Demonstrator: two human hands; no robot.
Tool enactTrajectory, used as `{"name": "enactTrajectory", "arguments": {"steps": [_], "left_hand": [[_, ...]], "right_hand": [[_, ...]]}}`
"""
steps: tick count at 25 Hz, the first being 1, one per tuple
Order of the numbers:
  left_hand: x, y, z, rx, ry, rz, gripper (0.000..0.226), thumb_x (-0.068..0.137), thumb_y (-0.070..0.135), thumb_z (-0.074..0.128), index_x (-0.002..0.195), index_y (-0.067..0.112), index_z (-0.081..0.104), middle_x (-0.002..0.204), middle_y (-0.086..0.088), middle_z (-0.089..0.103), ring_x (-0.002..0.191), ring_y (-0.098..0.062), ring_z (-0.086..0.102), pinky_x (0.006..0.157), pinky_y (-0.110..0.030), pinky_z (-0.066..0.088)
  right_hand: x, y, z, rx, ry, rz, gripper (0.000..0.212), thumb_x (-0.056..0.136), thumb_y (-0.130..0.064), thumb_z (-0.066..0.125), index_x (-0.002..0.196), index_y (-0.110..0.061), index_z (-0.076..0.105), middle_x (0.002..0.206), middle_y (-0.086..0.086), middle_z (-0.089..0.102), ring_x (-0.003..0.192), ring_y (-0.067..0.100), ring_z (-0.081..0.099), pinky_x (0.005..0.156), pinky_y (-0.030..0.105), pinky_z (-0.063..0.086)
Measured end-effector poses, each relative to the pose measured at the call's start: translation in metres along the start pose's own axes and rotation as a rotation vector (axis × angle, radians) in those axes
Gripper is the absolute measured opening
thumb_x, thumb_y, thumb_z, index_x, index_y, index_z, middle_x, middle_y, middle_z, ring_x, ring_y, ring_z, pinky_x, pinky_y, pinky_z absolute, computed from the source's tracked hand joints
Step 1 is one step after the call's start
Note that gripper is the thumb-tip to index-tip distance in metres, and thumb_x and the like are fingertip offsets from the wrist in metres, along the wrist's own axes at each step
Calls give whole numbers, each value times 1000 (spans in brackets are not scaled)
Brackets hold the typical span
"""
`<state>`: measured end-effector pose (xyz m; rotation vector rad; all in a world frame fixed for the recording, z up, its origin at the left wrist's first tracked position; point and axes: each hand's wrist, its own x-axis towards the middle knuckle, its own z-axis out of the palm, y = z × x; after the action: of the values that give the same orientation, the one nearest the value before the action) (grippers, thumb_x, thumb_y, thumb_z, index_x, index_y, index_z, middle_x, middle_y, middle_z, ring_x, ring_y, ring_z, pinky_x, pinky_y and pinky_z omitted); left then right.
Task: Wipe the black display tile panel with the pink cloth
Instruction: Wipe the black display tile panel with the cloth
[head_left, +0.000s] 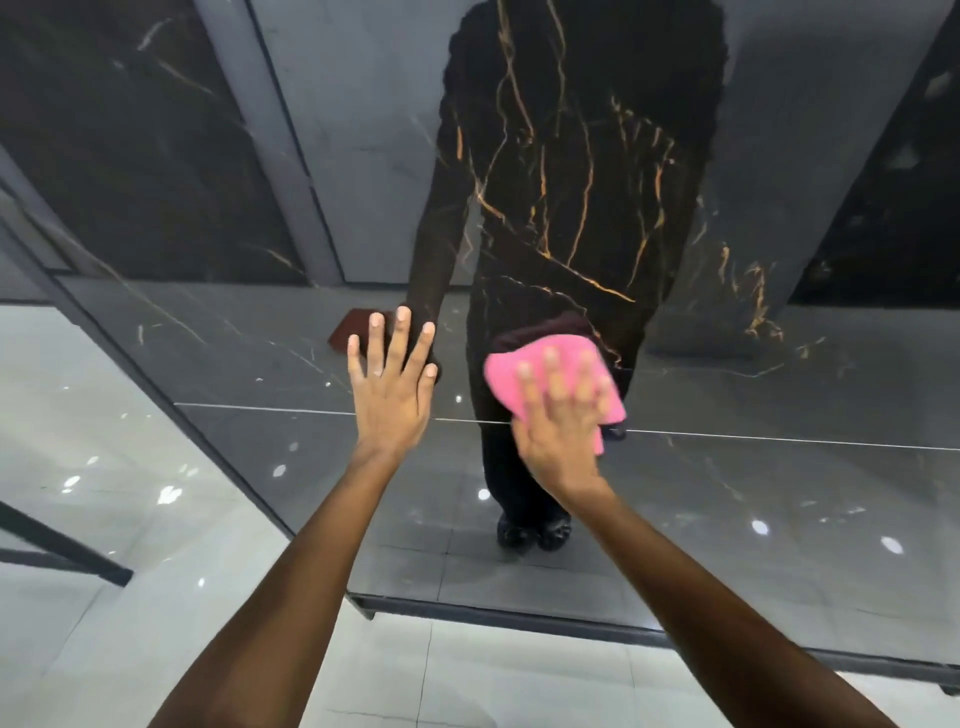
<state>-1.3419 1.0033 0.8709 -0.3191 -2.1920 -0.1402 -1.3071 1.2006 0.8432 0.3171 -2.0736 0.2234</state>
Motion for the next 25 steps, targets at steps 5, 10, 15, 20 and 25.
{"name": "enactTrajectory", "arguments": {"steps": [5,10,15,20,25], "left_hand": [[-13,-75,-28,54,17,-264,52,99,27,33,148,13,25,157,-13,19,146,-27,7,116,-40,-5],[-22,-196,-52,140,4,-439,52,102,27,30,151,11,21,159,-10,12,147,-29,7,116,-39,-7],[-20,-268,-39,113,-5,-176,50,99,25,33,144,5,33,152,-18,29,143,-33,13,116,-34,-13],[-21,-306,-18,87,92,102,44,102,31,26,140,10,33,161,-3,1,147,-16,-9,115,-42,-10],[-20,-308,0,35,231,159,44,103,34,19,144,19,27,160,7,-9,147,-15,-8,116,-45,-3]], "right_hand": [[8,14,-8,11,-64,-187,73,87,-28,58,149,-28,20,159,-4,-1,147,26,0,112,46,12],[-7,8,-6,54,0,240,61,98,-48,28,151,-32,1,158,-7,-13,146,25,-10,114,44,3],[40,-173,81,-81,-19,-139,83,85,-34,49,152,-22,2,159,4,-11,145,32,-11,115,51,0],[35,-155,70,-95,-17,-148,62,97,-38,38,151,-29,9,160,-3,-4,145,29,7,114,45,10],[41,-184,70,29,101,469,74,92,-37,42,150,-34,-5,157,-12,-18,144,36,-6,116,41,-2]]}}
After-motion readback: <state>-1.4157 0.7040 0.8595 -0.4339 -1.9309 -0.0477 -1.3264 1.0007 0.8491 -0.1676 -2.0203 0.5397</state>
